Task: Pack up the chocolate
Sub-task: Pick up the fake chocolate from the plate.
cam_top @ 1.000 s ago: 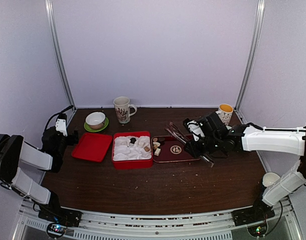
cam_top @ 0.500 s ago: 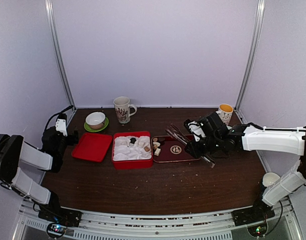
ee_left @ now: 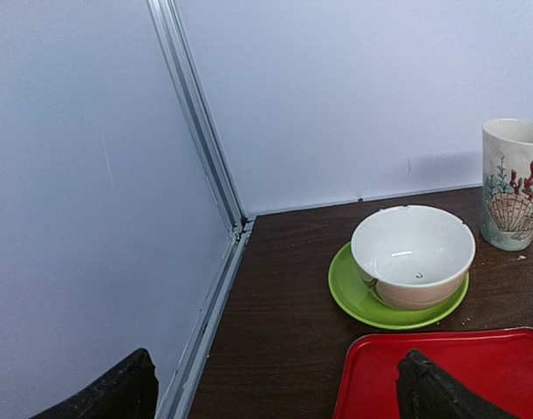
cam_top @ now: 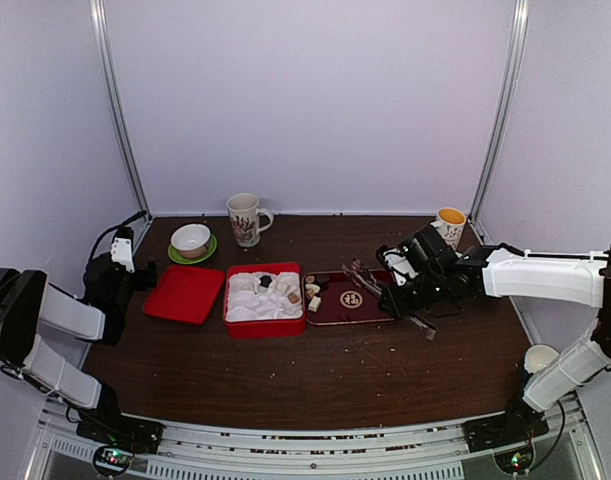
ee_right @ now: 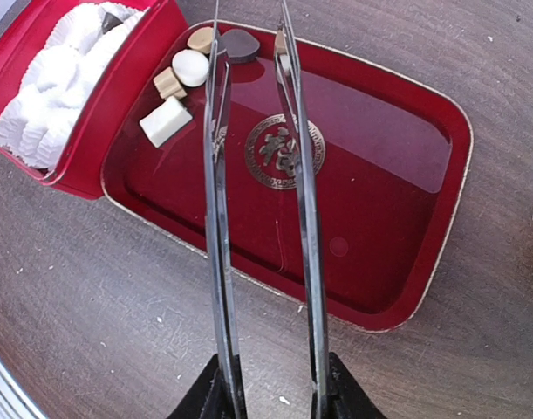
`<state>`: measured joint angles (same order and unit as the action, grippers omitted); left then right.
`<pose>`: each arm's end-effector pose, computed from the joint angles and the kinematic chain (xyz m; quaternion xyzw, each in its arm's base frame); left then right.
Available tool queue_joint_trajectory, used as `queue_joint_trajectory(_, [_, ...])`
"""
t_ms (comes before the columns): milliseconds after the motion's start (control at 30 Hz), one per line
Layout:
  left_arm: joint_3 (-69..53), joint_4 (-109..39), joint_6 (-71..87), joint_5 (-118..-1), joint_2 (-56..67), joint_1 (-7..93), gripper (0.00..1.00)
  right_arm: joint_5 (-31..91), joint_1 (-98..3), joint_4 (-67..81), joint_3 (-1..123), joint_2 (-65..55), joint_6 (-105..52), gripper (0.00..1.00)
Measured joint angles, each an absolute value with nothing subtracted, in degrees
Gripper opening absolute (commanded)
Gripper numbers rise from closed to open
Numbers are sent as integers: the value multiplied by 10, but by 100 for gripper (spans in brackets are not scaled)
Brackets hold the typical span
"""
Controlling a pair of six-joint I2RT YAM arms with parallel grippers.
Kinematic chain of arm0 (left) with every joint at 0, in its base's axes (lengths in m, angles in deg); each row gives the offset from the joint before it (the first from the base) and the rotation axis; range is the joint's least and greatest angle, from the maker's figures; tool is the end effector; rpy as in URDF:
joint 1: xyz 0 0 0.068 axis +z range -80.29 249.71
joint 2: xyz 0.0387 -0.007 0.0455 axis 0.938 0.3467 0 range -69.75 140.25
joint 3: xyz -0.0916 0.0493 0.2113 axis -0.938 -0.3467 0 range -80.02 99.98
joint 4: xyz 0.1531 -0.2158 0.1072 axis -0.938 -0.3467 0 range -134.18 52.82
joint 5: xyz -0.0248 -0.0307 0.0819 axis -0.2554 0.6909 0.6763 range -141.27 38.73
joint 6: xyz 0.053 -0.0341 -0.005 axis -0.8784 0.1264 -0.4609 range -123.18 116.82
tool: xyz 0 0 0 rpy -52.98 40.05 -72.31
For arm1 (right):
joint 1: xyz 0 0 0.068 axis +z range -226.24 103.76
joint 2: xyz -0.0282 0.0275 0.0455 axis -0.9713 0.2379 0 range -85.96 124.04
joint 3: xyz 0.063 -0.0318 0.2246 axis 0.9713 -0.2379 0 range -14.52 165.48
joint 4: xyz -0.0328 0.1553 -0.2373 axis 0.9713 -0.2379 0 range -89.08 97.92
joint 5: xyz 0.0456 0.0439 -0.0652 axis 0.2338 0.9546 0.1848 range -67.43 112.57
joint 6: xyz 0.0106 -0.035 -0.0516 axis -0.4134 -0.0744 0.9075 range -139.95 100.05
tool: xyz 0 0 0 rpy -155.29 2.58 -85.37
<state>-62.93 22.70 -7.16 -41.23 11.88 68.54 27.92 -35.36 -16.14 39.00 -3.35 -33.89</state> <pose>0.2791 0.0027 0.1080 -0.0263 0.7344 0.0809 0.6733 0.2464 0.2195 0.1599 -0.2351 0.9182 0.1847 0.2600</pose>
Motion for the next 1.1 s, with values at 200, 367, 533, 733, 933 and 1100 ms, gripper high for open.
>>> queue_joint_trajectory(200, [-629,227,-72,-412,119,685,98,288,-354,-175,392,-33,-344,34])
queue_joint_trajectory(367, [-629,227,-72,-412,119,685,98,291,-354,-193,405,-29,-344,34])
queue_joint_trajectory(533, [-629,227,-72,-412,119,685,98,299,-354,-209,415,-12,-342,34])
queue_joint_trajectory(733, [-629,227,-72,-412,119,685,98,304,-354,-225,420,12,-336,34])
queue_joint_trajectory(933, [-629,227,-72,-412,119,685,98,313,-354,-235,437,38,-332,37])
queue_joint_trajectory(1100, [-629,227,-72,-412,119,685,98,336,-352,-234,461,64,-319,39])
